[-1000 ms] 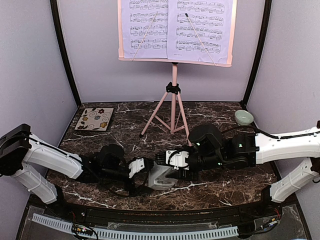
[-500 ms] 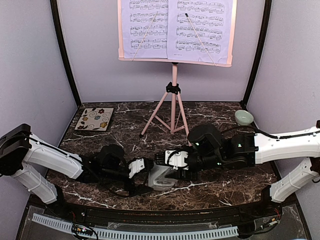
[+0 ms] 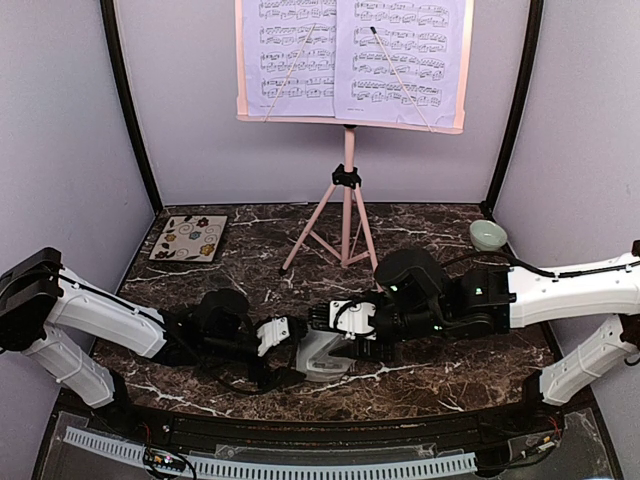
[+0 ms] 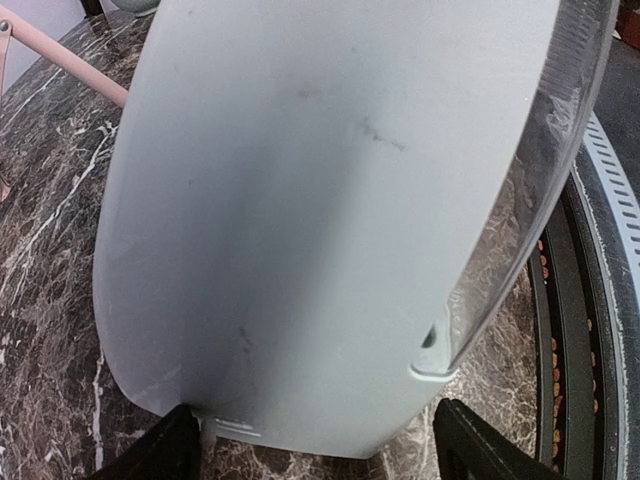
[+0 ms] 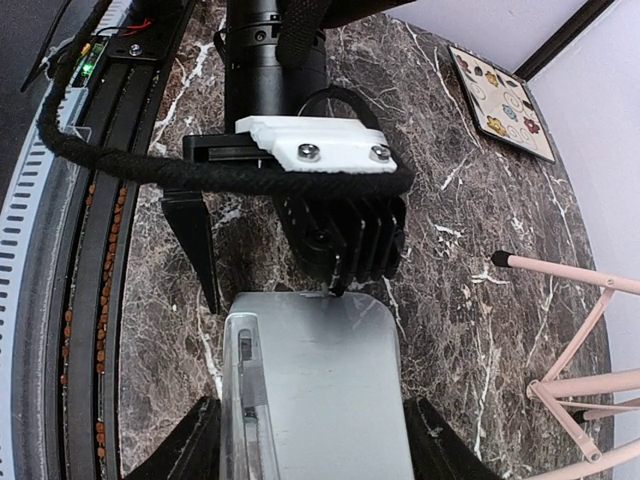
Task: Set up the instrument practice props
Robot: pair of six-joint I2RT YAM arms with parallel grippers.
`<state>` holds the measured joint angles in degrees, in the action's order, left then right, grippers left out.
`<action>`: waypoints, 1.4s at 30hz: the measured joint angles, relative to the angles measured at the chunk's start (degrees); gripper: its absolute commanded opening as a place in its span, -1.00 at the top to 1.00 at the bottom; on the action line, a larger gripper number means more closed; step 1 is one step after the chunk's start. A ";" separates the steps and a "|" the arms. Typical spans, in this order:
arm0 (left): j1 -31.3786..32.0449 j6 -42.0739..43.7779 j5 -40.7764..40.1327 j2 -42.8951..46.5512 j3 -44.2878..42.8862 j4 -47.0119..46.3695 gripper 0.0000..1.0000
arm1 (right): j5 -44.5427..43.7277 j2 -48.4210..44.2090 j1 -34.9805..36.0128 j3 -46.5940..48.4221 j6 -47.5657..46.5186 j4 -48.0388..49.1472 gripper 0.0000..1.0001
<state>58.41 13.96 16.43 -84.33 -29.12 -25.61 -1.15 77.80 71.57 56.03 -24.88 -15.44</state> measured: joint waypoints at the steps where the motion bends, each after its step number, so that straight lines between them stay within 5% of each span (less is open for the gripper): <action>1: 0.00 0.00 -0.02 0.00 0.00 -0.02 -0.60 | -0.02 0.00 0.02 0.00 0.02 0.00 0.81; 18: 0.02 -0.09 -0.85 0.00 0.00 0.02 -0.46 | -0.22 0.04 0.07 0.13 0.33 -0.04 0.80; 25: 0.07 -0.87 -1.38 0.66 0.15 0.04 -0.89 | -0.24 1.20 0.07 1.79 0.35 -1.36 0.75; 32: 0.11 -3.39 -2.40 11.54 4.17 -0.04 -0.98 | -0.15 7.21 0.07 12.52 0.94 -8.87 0.56; 42: -0.11 -7.13 -4.39 21.99 9.07 1.66 -0.98 | 0.50 15.69 0.07 23.85 5.40 -17.88 0.02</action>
<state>58.30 6.83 12.03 -62.35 -20.05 -23.94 -0.64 93.49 71.64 79.88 -19.49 -33.32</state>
